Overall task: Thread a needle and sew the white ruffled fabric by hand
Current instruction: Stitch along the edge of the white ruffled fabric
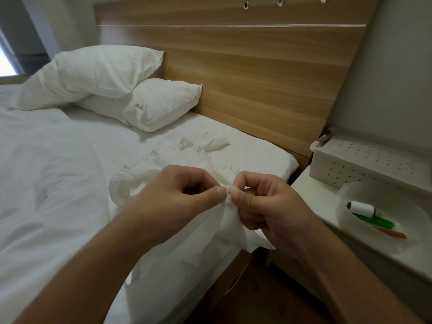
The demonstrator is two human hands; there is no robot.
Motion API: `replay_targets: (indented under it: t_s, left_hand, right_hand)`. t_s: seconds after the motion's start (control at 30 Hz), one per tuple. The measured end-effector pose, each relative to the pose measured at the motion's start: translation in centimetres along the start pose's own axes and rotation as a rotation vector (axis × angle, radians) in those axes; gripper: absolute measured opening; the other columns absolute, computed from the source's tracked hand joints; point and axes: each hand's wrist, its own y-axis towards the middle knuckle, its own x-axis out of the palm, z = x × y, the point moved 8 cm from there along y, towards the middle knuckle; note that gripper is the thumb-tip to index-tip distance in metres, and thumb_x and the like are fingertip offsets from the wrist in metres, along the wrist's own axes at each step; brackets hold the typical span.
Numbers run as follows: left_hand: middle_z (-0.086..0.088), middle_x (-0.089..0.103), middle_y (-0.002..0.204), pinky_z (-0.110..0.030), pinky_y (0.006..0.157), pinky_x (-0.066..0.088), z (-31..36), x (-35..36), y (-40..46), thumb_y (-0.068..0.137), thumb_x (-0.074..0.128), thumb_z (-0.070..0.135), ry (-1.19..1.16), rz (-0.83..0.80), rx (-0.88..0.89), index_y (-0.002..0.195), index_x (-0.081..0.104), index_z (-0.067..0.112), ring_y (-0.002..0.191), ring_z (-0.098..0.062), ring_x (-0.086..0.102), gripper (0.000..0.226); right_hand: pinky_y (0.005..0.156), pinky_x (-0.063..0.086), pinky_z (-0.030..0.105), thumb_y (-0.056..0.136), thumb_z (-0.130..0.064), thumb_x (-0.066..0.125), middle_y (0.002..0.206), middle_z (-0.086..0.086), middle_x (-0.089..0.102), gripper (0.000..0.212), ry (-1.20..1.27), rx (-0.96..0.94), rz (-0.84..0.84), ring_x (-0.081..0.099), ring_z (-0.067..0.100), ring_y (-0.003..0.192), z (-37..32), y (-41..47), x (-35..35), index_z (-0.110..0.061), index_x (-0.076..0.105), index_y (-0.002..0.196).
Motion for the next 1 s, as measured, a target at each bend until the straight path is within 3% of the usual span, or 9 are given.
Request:
replay_targets:
  t_s: [0.1,0.23,0.37,0.43,0.57,0.73,0.8,1.0]
  left_hand:
    - [-0.018,0.074,0.086,-0.065,0.081,0.056,0.0,-0.1,0.0,0.088,0.073,0.05,0.005,0.014,0.01,0.091,0.083,0.026,0.09,-0.047,0.068,0.027]
    - [-0.017,0.074,0.085,-0.062,0.079,0.056,-0.1,0.2,0.1,0.095,0.074,0.044,0.024,0.001,0.016,0.09,0.083,0.027,0.088,-0.044,0.068,0.02]
    - [-0.016,0.077,0.091,-0.067,0.09,0.057,-0.3,0.6,0.2,0.095,0.075,0.044,-0.018,-0.008,0.017,0.093,0.083,0.026,0.093,-0.042,0.072,0.019]
    - [-0.009,0.079,0.092,-0.061,0.096,0.058,-0.3,0.5,0.2,0.097,0.075,0.039,-0.072,-0.003,0.002,0.094,0.083,0.025,0.095,-0.033,0.075,0.016]
    - [-0.01,0.077,0.09,-0.054,0.093,0.058,-0.5,0.2,0.1,0.097,0.072,0.029,-0.091,0.018,-0.026,0.088,0.083,0.025,0.096,-0.031,0.072,0.015]
    - [-0.003,0.078,0.086,-0.026,0.076,0.056,-0.8,-0.3,0.1,0.097,0.071,0.025,-0.169,0.075,-0.067,0.086,0.083,0.022,0.085,-0.014,0.073,0.017]
    - [-0.005,0.078,0.086,-0.027,0.078,0.056,-1.0,-0.4,0.1,0.097,0.072,0.024,-0.198,0.093,-0.085,0.086,0.083,0.019,0.083,-0.013,0.072,0.017]
    - [-0.009,0.079,0.089,-0.036,0.081,0.057,-1.2,-0.3,0.0,0.097,0.071,0.02,-0.282,0.112,-0.13,0.086,0.083,0.015,0.084,-0.018,0.074,0.017]
  right_hand:
    - [0.048,0.029,0.023,0.091,-0.019,0.067,0.054,-0.001,0.035,0.01,-0.043,-0.015,0.01,0.03,0.01,0.048,-0.1,0.1,0.2,-0.011,0.066,0.086]
    - [0.05,0.033,0.024,0.096,-0.015,0.066,0.055,0.0,0.036,0.016,-0.092,-0.017,0.003,0.032,0.012,0.051,-0.3,-0.1,0.5,-0.01,0.062,0.11]
    - [0.051,0.038,0.023,0.092,-0.023,0.067,0.056,0.004,0.043,0.03,-0.15,-0.011,0.039,0.039,0.013,0.051,-0.6,-0.3,0.7,-0.012,0.058,0.118]
    - [0.05,0.042,0.021,0.087,-0.032,0.069,0.057,0.008,0.052,0.04,-0.178,-0.002,0.065,0.046,0.012,0.05,-0.9,-0.4,0.7,-0.012,0.056,0.12]
    - [0.05,0.044,0.023,0.083,-0.04,0.071,0.068,0.012,0.07,0.043,-0.29,-0.011,0.122,0.05,0.014,0.05,-1.6,-0.6,0.4,-0.019,0.053,0.116]
    - [0.058,0.051,0.03,0.1,-0.017,0.065,0.077,0.013,0.075,0.012,-0.376,-0.063,0.166,0.056,0.023,0.057,-2.1,-0.9,-0.3,-0.013,0.058,0.107]
    - [0.06,0.05,0.029,0.101,-0.011,0.063,0.077,0.011,0.075,0.003,-0.419,-0.093,0.149,0.057,0.023,0.058,-2.4,-0.9,-0.3,-0.009,0.063,0.099]
    - [0.063,0.051,0.022,0.096,-0.011,0.07,0.075,-0.003,0.067,0.009,-0.517,-0.151,0.194,0.061,0.013,0.063,-2.9,-1.1,-0.7,-0.015,0.072,0.088]
